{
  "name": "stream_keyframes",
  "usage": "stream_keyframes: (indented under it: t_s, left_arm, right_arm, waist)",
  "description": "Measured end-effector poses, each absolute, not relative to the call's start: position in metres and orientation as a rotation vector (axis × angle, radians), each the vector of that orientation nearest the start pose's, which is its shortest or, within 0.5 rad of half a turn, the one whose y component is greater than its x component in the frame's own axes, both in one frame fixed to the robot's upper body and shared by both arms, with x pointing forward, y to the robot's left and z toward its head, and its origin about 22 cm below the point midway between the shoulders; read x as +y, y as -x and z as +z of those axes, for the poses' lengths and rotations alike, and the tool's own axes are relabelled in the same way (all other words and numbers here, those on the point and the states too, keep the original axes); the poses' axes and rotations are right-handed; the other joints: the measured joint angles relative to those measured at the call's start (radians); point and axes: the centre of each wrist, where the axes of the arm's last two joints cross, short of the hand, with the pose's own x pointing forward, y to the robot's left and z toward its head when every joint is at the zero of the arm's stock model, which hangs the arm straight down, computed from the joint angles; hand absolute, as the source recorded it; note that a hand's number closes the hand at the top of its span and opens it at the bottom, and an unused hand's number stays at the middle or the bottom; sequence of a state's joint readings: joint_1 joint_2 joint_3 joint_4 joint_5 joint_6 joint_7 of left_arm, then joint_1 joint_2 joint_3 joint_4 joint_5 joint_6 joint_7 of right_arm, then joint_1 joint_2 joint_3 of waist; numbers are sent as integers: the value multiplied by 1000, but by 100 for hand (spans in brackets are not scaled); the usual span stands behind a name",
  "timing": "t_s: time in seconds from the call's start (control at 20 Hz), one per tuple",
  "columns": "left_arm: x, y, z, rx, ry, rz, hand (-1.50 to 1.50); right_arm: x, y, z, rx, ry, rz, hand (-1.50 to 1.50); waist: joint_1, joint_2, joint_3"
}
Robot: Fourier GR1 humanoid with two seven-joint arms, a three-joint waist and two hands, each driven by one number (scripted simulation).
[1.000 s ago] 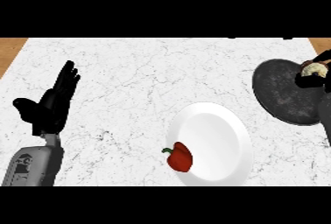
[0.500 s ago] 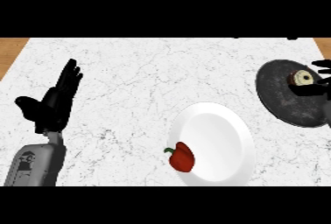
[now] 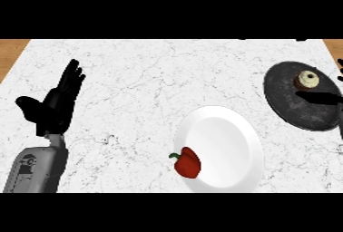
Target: Pick the cupcake from the plate and place it in the pan
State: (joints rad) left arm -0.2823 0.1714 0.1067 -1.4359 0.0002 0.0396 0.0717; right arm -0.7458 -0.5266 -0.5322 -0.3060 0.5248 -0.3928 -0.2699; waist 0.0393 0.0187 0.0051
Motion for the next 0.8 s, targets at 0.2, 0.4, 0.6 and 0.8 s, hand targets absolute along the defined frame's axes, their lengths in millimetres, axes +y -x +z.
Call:
stream_keyframes:
  t_s: [0.2,0.4,0.6,0.8]
  left_arm:
    - [277,-308,52,-1628,-190,-65,0]
    - [273,-302,48,-1618,-209,-43,0]
    - [281,-295,43,-1603,-222,-35,0]
    - [284,-291,42,-1594,-236,-19,0]
  right_arm:
    - [-425,-359,19,-1416,997,-74,-150]
    - [-436,-342,9,-1492,887,-157,-150]
    - [-444,-316,-8,-1561,764,-166,-150]
    - [-447,-292,-14,-1619,691,-154,-150]
  waist:
    - [-19,-9,-2]
    - [-40,-20,-4]
    - [-63,-29,-7]
    - [-85,-37,-9]
